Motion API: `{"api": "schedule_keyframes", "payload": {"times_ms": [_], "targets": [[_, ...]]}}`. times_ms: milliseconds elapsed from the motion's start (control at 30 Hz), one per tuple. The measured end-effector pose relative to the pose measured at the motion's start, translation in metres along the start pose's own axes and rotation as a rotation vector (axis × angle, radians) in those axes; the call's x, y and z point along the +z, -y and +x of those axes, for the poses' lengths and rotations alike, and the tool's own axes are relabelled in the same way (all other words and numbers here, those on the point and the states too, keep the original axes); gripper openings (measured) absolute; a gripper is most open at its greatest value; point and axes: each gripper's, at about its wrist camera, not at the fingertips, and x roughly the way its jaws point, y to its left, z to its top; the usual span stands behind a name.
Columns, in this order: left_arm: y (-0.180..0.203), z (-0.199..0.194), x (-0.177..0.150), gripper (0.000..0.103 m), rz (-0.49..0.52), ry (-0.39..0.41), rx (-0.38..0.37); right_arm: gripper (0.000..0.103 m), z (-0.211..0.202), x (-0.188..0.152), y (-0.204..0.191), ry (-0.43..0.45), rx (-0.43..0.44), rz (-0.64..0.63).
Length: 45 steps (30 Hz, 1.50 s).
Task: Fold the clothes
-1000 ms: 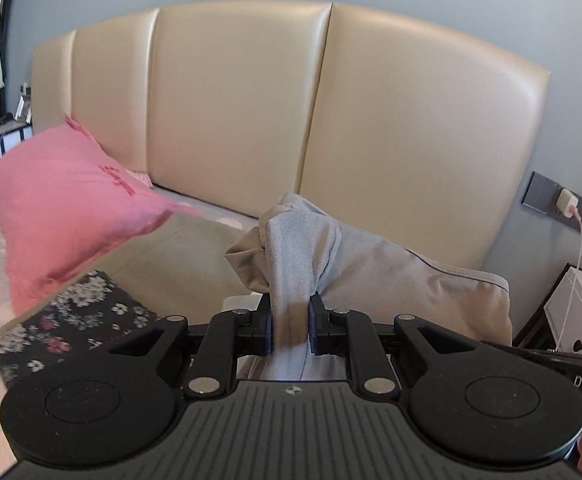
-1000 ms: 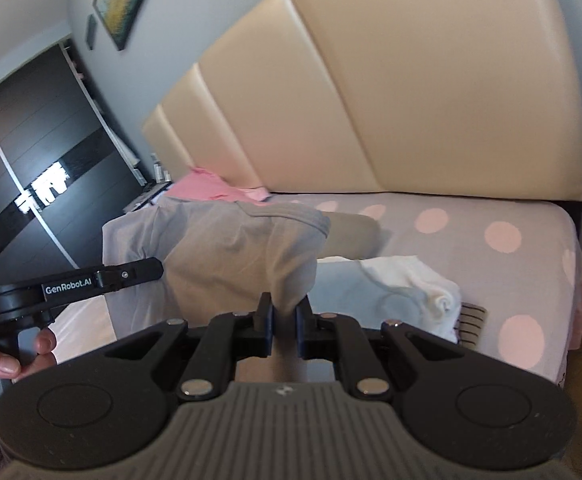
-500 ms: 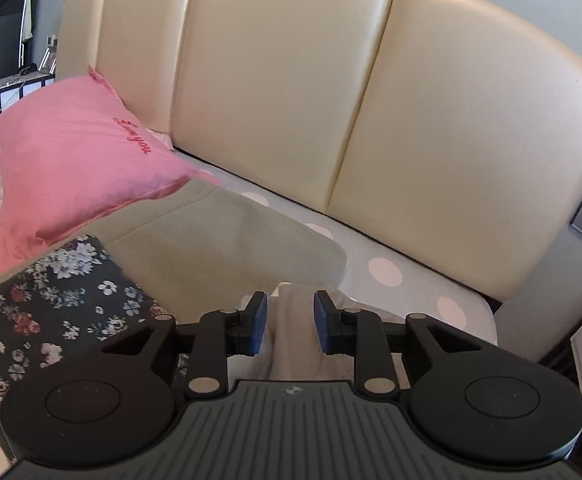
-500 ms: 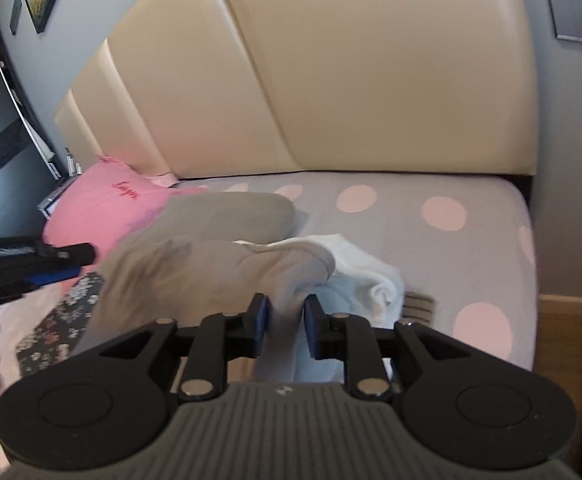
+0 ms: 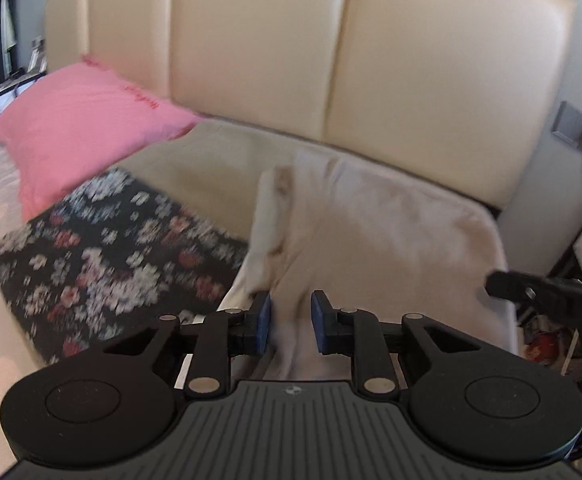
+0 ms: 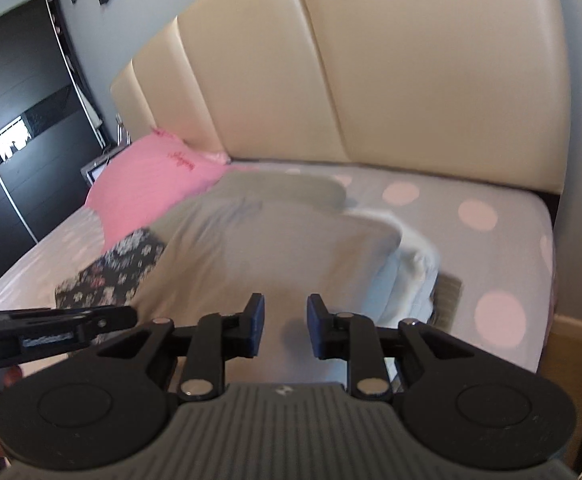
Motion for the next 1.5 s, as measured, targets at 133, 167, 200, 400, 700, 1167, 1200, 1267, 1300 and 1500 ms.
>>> {"api": "schedule_keyframes", "payload": {"times_ms": [133,167,200,400,700,1167,1200,1267,1300,1500], "targets": [[-0.007,0.014,-0.011,0.020,-0.059,-0.035,0.035,0.022,0.010,-0.016,-0.014,-0.059,-0.036,-0.046],[-0.008,0.014,-0.013,0.021,-0.069,-0.037,0.035,0.022,0.012,-0.016,-0.015,-0.068,-0.041,-0.047],[-0.010,0.015,-0.014,0.022,-0.079,-0.039,0.035,0.022,0.015,-0.016,-0.015,-0.074,-0.043,-0.042],[-0.013,0.002,-0.018,0.026,-0.115,-0.045,0.069,0.024,0.008,-0.011,-0.009,-0.081,-0.057,-0.022],[0.025,-0.077,-0.036,0.034,-0.061,0.061,0.183,0.050,-0.034,-0.006,-0.004,-0.011,-0.033,-0.052],[0.084,-0.189,-0.082,0.068,0.015,0.259,0.311,0.066,-0.139,-0.049,0.009,0.079,0.047,-0.023],[0.087,-0.191,-0.086,0.068,0.016,0.257,0.322,0.067,-0.145,-0.053,0.010,0.090,0.038,-0.019],[0.092,-0.194,-0.095,0.068,0.011,0.245,0.335,0.067,-0.153,-0.059,0.008,0.099,0.023,-0.022],[0.094,-0.194,-0.101,0.069,0.005,0.233,0.337,0.067,-0.157,-0.063,0.007,0.102,0.016,-0.025],[0.098,-0.189,-0.130,0.071,-0.051,0.155,0.372,0.067,-0.165,-0.086,0.002,0.033,-0.001,-0.068]]}}
